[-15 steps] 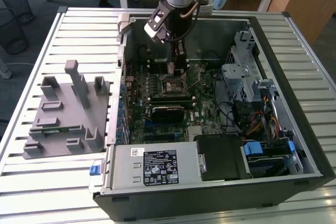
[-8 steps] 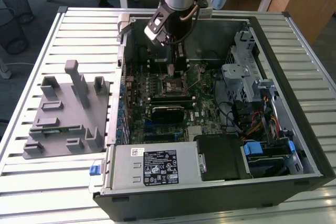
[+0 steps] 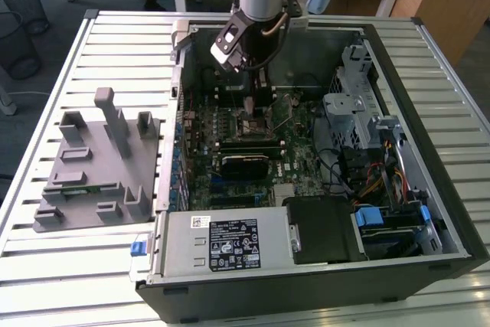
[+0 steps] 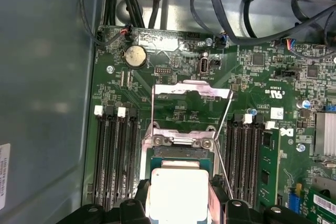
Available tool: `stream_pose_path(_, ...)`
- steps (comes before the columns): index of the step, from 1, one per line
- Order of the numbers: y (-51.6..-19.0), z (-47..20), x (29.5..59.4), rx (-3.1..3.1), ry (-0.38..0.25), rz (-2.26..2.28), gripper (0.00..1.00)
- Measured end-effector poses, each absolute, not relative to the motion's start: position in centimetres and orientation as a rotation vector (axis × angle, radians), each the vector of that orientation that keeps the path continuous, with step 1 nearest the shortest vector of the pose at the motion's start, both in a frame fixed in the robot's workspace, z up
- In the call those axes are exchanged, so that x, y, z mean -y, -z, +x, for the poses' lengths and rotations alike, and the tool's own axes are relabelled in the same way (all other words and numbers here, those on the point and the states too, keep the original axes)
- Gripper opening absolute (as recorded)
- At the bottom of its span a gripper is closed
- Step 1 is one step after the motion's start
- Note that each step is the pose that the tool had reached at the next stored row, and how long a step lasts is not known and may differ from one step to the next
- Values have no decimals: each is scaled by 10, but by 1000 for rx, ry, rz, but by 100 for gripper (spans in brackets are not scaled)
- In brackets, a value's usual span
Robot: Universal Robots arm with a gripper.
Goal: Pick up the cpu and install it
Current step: 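Place the cpu into insertion slot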
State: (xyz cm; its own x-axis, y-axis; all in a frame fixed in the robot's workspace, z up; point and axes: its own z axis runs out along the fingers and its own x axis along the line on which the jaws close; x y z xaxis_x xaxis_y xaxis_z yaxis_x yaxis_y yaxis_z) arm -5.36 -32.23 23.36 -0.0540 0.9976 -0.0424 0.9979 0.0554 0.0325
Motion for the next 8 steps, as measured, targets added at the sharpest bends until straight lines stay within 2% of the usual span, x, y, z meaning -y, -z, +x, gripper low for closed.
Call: stream_pose_path(8,-225,-54,323,-2242,8,2124,53)
